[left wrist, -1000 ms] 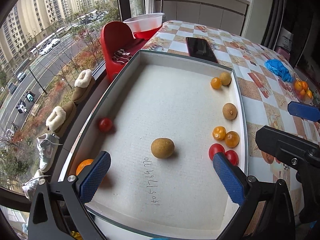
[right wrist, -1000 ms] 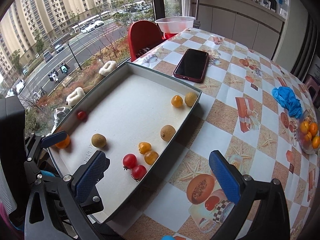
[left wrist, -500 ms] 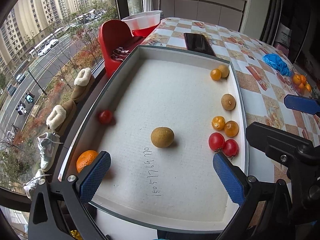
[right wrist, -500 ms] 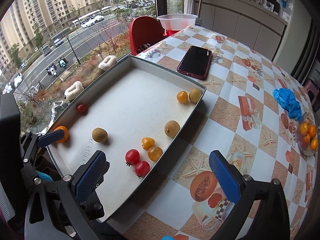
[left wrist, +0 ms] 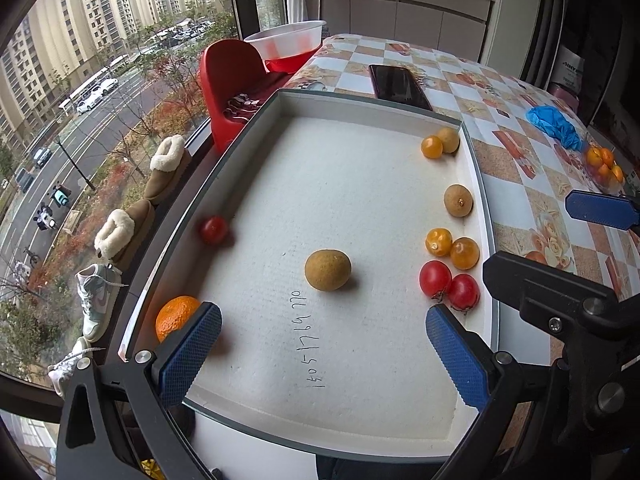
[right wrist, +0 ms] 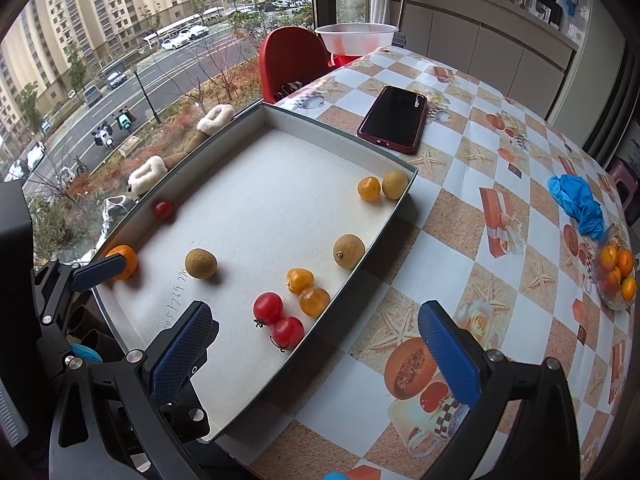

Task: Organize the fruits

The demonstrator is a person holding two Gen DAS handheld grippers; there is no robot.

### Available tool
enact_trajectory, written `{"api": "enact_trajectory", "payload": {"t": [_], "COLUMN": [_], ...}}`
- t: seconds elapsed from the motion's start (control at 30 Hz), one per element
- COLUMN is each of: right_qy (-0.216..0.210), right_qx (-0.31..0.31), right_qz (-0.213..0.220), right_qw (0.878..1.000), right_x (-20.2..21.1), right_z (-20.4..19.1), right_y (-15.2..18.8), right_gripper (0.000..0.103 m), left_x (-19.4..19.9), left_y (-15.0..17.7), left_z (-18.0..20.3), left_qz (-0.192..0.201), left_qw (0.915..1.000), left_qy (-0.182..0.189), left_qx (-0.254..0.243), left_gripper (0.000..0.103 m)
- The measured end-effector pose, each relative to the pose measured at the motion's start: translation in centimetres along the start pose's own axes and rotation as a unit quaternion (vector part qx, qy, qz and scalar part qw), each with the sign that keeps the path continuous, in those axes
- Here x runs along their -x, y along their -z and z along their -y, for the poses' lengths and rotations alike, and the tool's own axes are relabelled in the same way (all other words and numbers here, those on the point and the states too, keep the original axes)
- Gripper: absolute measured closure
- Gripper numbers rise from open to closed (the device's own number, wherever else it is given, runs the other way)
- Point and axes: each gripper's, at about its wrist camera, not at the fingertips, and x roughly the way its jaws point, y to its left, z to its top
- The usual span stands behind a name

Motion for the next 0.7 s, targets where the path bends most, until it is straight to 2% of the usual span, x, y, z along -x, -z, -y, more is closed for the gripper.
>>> {"api": "enact_trajectory", "payload": {"t": [0.7], "right_qy": [-0.002], "right_qx": [-0.002], "right_qz": [-0.001], "right_qw": [1.0], "right_x": [-0.09], "right_z": [0.16], "right_y": [0.21], "right_gripper": [0.0], "left_x": [0.04], "left_y": [-0.12], "left_z": [0.62], "left_qz": [-0.003], "left_qw": [0.9999], "left_qy": [-0.011], "left_qx": [-0.008], "left_gripper": [0.0]}}
